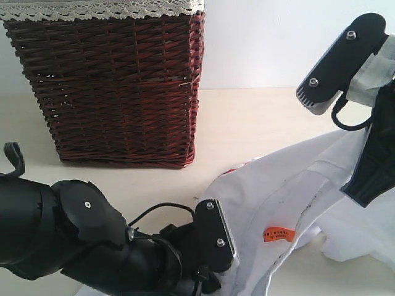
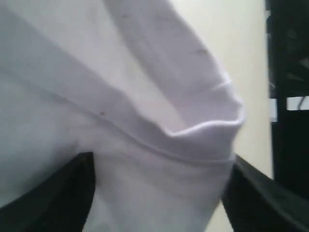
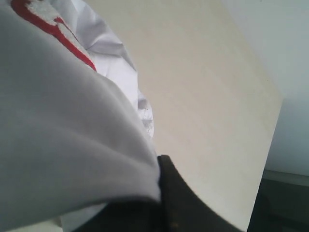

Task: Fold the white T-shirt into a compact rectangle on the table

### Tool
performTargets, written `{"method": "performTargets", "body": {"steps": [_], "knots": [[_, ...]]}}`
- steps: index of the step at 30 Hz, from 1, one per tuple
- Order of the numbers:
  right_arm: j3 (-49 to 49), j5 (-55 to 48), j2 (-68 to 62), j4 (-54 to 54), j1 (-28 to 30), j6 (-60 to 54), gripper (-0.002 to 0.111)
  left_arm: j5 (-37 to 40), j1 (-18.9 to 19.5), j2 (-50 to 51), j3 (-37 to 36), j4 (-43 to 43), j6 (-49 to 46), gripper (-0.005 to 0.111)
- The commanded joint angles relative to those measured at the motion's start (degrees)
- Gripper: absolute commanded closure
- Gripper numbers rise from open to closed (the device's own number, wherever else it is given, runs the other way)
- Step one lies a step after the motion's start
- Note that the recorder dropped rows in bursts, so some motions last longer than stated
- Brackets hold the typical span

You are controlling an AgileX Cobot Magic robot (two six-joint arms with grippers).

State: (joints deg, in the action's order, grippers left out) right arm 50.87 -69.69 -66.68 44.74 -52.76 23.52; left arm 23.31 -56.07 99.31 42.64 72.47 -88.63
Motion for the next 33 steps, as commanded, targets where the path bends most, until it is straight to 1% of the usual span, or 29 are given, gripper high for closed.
{"method": "performTargets", "body": {"steps": [1, 2, 3, 4, 5, 7, 9, 10, 11, 15, 17, 18, 21, 22, 23, 24, 25, 26, 27, 28, 29, 30, 32, 33], "knots": [[0.4, -0.3, 0.4, 0.2, 0.1, 0.2, 0.108, -9.1, -0.2, 0.0, 0.0, 1.0, 0.4, 0.051], [0.4, -0.3, 0.4, 0.2, 0.1, 0.2, 0.108, -9.1, -0.2, 0.0, 0.0, 1.0, 0.4, 0.060], [0.4, -0.3, 0.4, 0.2, 0.1, 0.2, 0.108, -9.1, -0.2, -0.2, 0.0, 1.0, 0.4, 0.081], [0.4, -0.3, 0.4, 0.2, 0.1, 0.2, 0.108, -8.9, -0.2, -0.5, 0.0, 0.9, 0.4, 0.092], [0.4, -0.3, 0.4, 0.4, 0.1, 0.2, 0.108, -8.1, -0.2, -1.1, 0.0, 0.3, 0.4, 0.106], [0.4, -0.3, 0.4, 3.8, 0.1, 1.7, 0.108, -7.4, -0.2, -3.6, 0.0, -0.3, 0.5, 0.107], [0.4, -0.3, 1.2, 4.0, 1.3, 2.7, 0.108, -9.4, -0.2, -6.7, 0.0, -1.2, 0.3, 0.107], [0.4, -0.3, 2.0, 3.8, 2.3, 2.7, 0.108, -12.2, -0.2, -8.4, 0.1, -2.6, 0.1, 0.107], [0.4, -0.3, 3.0, 3.9, 3.7, 2.6, 0.108, -18.4, -0.2, -10.8, 0.5, -4.0, 0.1, 0.107], [0.4, -0.3, 6.1, 5.5, 7.0, 3.7, 0.108, -35.2, 0.0, -15.6, 2.9, -4.5, -0.7, 0.107], [0.4, -0.3, 7.7, 7.9, 8.6, 5.2, 0.108, -39.0, 0.1, -17.7, 4.6, -3.8, -0.7, 0.107], [0.4, -0.3, 8.4, 9.3, 9.1, 5.6, 0.108, -39.4, 0.1, -19.1, 5.2, -3.2, -0.8, 0.107], [0.4, -0.3, 9.3, 12.8, 9.6, 5.7, 0.108, -42.4, 0.1, -21.6, 7.9, -5.6, -2.7, 0.107], [0.4, -0.3, 9.8, 14.3, 9.6, 5.7, 0.108, -42.5, 0.1, -21.8, 9.8, -6.6, -2.7, 0.107], [1.3, -0.3, 10.8, 16.3, 9.6, 6.8, 0.108, -42.1, 0.1, -21.8, 13.9, -7.6, -2.8, 0.107], [2.4, -0.3, 11.7, 16.9, 10.1, 6.8, 0.108, -40.8, 0.1, -21.7, 16.2, -8.2, -3.4, 0.107], [4.4, -0.3, 13.1, 17.5, 11.6, 6.8, 0.108, -37.3, 0.1, -20.6, 20.1, -10.8, -4.5, 0.107], [5.5, -0.3, 14.2, 17.9, 12.6, 6.8, 0.108, -35.3, 0.1, -19.8, 22.1, -13.4, -4.5, 0.107], [7.0, -0.3, 15.7, 18.1, 14.5, 6.7, 0.108, -32.6, 0.1, -18.0, 25.6, -18.0, -4.5, 0.107], [7.6, -0.3, 16.5, 18.1, 15.7, 6.7, 0.108, -31.1, 0.1, -16.7, 27.3, -20.1, -4.5, 0.107], [8.0, -0.3, 17.5, 18.2, 17.3, 6.0, 0.108, -28.6, 0.1, -14.1, 30.6, -22.1, -4.5, 0.107], [8.0, -0.3, 18.0, 19.0, 18.3, 5.6, 0.108, -28.1, 0.1, -12.5, 32.6, -22.5, -4.5, 0.107], [8.6, -0.3, 18.3, 23.5, 21.2, 4.8, 0.108, -27.1, 0.1, -6.3, 40.8, -22.5, -4.4, 0.107], [9.3, -0.3, 18.4, 23.7, 21.9, 4.8, 0.108, -25.1, 0.1, -5.1, 43.2, -22.5, -4.0, 0.107]]}}
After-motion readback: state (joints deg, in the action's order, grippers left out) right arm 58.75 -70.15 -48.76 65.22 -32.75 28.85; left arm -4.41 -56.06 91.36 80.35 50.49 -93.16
